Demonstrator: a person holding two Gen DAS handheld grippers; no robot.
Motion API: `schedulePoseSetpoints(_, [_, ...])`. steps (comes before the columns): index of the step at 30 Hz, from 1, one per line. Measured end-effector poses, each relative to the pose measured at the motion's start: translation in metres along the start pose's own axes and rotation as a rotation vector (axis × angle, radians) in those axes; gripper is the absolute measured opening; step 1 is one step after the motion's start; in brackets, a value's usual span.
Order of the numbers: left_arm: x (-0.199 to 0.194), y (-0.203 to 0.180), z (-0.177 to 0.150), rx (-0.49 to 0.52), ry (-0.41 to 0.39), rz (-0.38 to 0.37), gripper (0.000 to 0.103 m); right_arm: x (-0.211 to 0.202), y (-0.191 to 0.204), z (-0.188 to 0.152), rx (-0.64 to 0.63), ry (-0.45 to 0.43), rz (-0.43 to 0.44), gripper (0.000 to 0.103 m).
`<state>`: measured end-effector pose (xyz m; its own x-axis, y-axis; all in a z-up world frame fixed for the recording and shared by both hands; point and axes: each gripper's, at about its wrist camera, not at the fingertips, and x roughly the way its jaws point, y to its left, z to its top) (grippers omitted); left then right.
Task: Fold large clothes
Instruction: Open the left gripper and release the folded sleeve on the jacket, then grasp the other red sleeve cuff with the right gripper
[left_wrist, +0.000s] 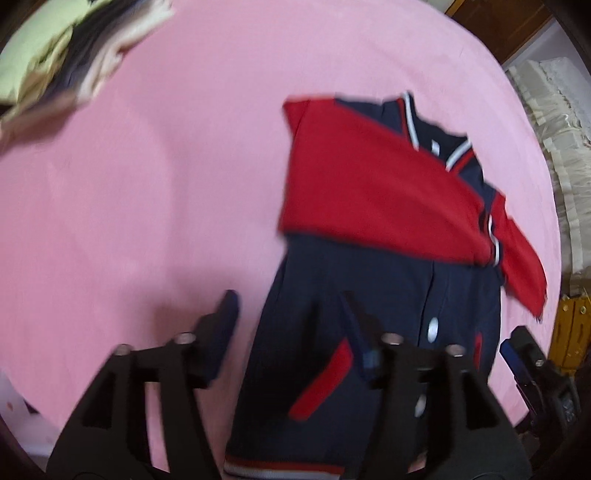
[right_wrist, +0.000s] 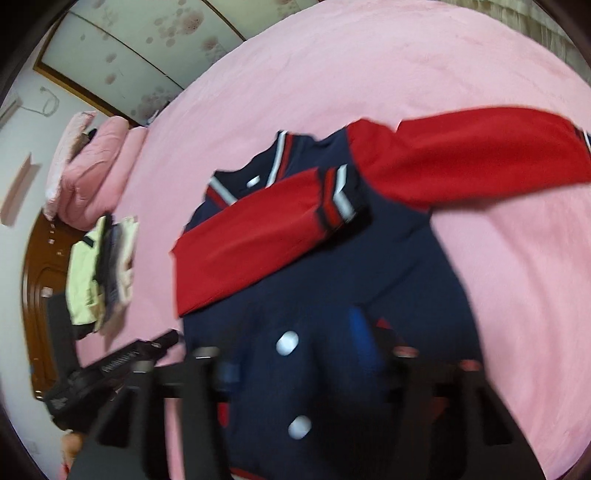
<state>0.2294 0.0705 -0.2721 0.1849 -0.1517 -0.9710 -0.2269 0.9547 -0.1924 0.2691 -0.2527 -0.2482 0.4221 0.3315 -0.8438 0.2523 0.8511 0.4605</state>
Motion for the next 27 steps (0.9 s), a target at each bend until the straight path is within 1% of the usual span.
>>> schedulePoseSetpoints(1, [0.001, 0.004, -0.002, -0.003, 0.017, -0.004, 0.064, -0.006, 0.001, -0.006, 0.006, 0.002, 0.003, 0.080])
schedulePoseSetpoints(2, [0.001, 0.009, -0.010, -0.007, 0.047, -0.004, 0.067, -0.016, 0.001, -0.014, 0.011, -0.002, 0.002, 0.085])
schedulePoseSetpoints(4, [0.001, 0.014, -0.023, -0.003, 0.088, 0.010, 0.072, -0.036, 0.000, -0.029, 0.012, -0.008, -0.017, 0.087])
schedulePoseSetpoints(6, [0.001, 0.016, -0.037, 0.021, 0.117, 0.054, 0.074, -0.041, 0.000, -0.043, 0.019, -0.001, -0.031, 0.088])
schedulePoseSetpoints(7, [0.000, 0.016, -0.042, 0.037, 0.125, 0.079, 0.075, -0.053, -0.005, -0.049, 0.024, 0.006, -0.037, 0.089])
schedulePoseSetpoints(8, [0.000, 0.014, -0.050, 0.061, 0.132, 0.112, 0.075, -0.055, -0.008, -0.055, 0.032, 0.012, -0.043, 0.089])
schedulePoseSetpoints(10, [0.000, 0.009, -0.063, 0.100, 0.140, 0.147, 0.075, -0.053, -0.014, -0.066, 0.051, 0.023, -0.055, 0.089])
schedulePoseSetpoints(16, [0.001, -0.017, -0.093, 0.148, 0.150, 0.127, 0.075, -0.053, -0.039, -0.090, 0.084, 0.031, -0.068, 0.089])
schedulePoseSetpoints(20, [-0.001, -0.054, -0.109, 0.200, 0.158, 0.103, 0.075, -0.060, -0.065, -0.095, 0.134, 0.017, -0.046, 0.089])
schedulePoseSetpoints(22, [-0.005, -0.072, -0.114, 0.209, 0.155, 0.091, 0.075, -0.064, -0.079, -0.092, 0.163, 0.011, -0.039, 0.089])
schedulePoseSetpoints(24, [-0.009, -0.092, -0.118, 0.206, 0.150, 0.066, 0.075, -0.072, -0.101, -0.086, 0.208, 0.004, -0.013, 0.089])
schedulePoseSetpoints(25, [-0.010, -0.100, -0.119, 0.207, 0.146, 0.064, 0.075, -0.072, -0.108, -0.081, 0.223, 0.001, -0.004, 0.089])
schedulePoseSetpoints(27, [-0.015, -0.122, -0.123, 0.216, 0.127, 0.064, 0.075, -0.080, -0.133, -0.068, 0.260, -0.012, 0.015, 0.089])
